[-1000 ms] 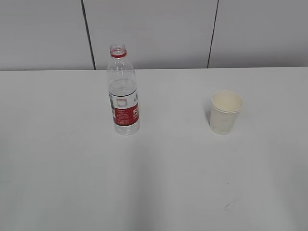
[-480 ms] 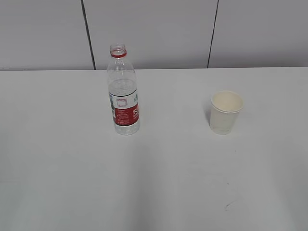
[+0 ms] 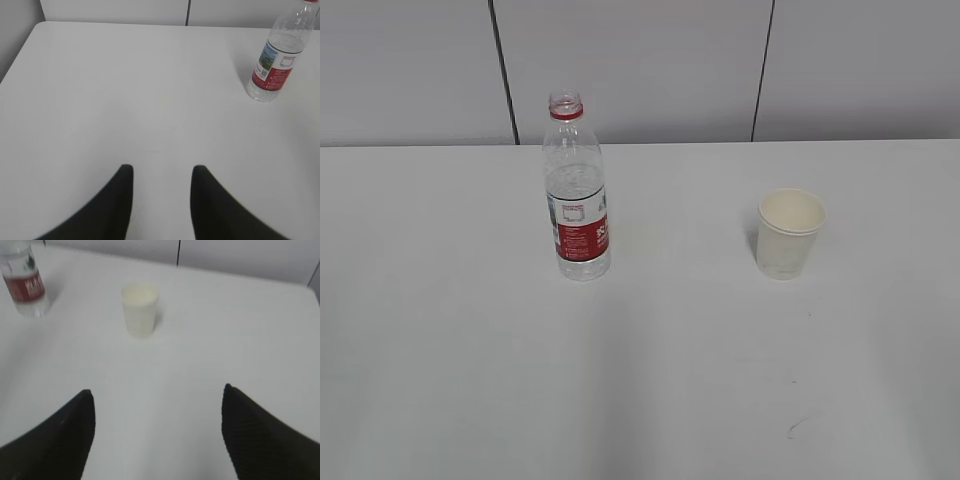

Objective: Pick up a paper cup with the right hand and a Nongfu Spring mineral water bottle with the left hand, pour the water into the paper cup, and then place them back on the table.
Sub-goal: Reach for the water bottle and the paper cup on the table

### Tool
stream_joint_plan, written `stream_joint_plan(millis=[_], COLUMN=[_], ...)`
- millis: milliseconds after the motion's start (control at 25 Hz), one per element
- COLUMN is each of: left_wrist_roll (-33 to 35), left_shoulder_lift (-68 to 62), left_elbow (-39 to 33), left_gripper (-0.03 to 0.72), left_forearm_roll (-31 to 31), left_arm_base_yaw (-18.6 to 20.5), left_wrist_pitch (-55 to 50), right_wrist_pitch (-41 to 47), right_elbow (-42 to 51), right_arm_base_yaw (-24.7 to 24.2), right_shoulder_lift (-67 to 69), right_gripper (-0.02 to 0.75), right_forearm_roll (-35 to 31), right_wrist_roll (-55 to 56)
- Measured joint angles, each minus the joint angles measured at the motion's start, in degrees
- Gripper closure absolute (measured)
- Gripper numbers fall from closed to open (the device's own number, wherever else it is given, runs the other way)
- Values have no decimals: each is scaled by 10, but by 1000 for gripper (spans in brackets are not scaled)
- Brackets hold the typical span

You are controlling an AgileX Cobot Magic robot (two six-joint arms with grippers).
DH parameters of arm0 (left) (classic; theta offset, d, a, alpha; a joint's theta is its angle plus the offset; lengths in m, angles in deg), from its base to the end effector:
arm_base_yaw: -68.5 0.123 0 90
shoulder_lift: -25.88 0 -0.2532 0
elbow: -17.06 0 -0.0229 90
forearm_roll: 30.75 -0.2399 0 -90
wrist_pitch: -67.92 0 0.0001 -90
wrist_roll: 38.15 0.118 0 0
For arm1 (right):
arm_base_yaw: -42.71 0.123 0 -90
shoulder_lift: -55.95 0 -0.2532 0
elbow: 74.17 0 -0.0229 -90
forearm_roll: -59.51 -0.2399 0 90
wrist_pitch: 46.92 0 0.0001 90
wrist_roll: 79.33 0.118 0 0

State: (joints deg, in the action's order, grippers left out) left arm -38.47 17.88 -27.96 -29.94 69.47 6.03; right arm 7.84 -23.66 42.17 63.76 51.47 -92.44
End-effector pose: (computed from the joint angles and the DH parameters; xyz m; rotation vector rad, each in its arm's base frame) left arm 0.0341 -0.0009 0.2711 -0.0213 2.0054 -0.0095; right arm 0.0494 0.0130 0.2573 -0.2101 1.9550 0.0100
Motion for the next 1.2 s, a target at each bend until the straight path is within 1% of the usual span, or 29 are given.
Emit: stream_joint_plan(millis=[160,360,440,520,640,760,880,1080,1200], left_wrist_roll=[0,0,0,3,40,54,56,58,58], left_shoulder_lift=[0,0,-1,-3,-18,-63,-134,-261,-343], left_elbow=[0,2,12,24,31,33,34,27,9], left_gripper=[449,449,449,449,449,449,449,449,449], left_forearm_roll=[0,0,0,-1,-1,-1,0,-8,-8], left_arm_base_yaw=[0,0,0,0,0,0,0,0,-11], left_wrist_pitch=[0,6,33,105,254,368,439,568,650], right_wrist_pitch=[-127,-266,-320,-362,-416,-505,-590,-661,-690], right_elbow=[-8,-8,-8,-8,-8,1,26,72,100], right_arm_base_yaw=[0,0,0,0,0,0,0,0,0], right_shoulder_lift=[13,103,147,200,270,330,382,457,487], right_gripper=[156,156,156,156,156,156,156,156,156], right_forearm_roll=[-19,-19,-19,-19,-19,-19,-19,-20,-20], right_wrist_roll=[0,0,0,0,0,0,0,0,2])
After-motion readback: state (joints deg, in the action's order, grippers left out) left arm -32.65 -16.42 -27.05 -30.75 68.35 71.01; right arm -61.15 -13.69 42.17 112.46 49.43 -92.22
